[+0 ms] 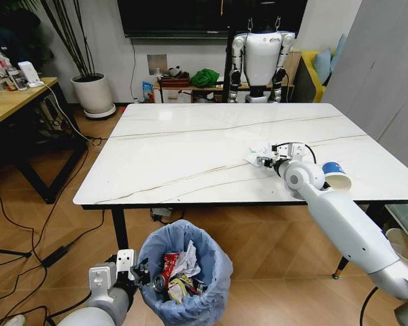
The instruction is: Pick up the trash bin and place the trash from the table into it.
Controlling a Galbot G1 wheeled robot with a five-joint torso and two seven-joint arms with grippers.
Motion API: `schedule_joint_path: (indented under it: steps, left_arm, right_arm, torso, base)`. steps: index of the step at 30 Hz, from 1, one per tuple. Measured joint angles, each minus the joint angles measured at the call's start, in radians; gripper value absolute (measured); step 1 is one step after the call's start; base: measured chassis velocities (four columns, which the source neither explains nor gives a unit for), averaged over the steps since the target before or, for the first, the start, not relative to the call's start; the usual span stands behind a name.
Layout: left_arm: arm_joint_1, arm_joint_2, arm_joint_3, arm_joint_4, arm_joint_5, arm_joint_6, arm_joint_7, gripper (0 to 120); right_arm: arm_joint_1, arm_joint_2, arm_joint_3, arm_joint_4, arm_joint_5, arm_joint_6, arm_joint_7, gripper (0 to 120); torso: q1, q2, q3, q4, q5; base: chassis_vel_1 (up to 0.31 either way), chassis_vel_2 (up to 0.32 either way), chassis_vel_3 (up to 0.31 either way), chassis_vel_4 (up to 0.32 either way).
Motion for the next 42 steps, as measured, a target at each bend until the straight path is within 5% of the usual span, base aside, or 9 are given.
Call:
schedule_joint_path:
  steps: [14, 27, 39, 42]
  left_arm:
    - [-0.006, 0.003, -0.017, 0.006, -0.010, 0.000, 0.013, 0]
    - [-0.007, 0.004, -0.023, 0.006, -0.017, 0.000, 0.015, 0]
    - [-0.002, 0.011, -0.029, 0.008, -0.015, 0.000, 0.014, 0]
    - [-0.002, 0.011, -0.033, 0.005, -0.011, 0.000, 0.013, 0]
  right_arm:
    - [0.008, 0.017, -0.022, -0.011, -0.022, 0.012, 0.006, 3]
    - [0.005, 0.011, -0.008, 0.034, -0.030, 0.016, 0.007, 0]
    - [-0.152, -0.104, 0.151, 0.487, 0.090, -0.009, 0.002, 0]
    - [-0.293, -0.170, 0.217, 0.731, 0.223, -0.026, -0.085, 0]
  torso:
    - [0.000, 0.000, 0.000, 0.0001, 0.0002]
    - [0.000, 0.000, 0.000, 0.0002, 0.0005]
    - [0.000, 0.000, 0.000, 0.0001, 0.0002]
    - [0.000, 0.000, 0.000, 0.0000, 0.0001]
  base:
    - [0.000, 0.000, 0.000, 0.000]
    - [0.000, 0.000, 0.000, 0.000]
    - [0.000, 0.000, 0.000, 0.000]
    - [0.000, 0.000, 0.000, 0.000]
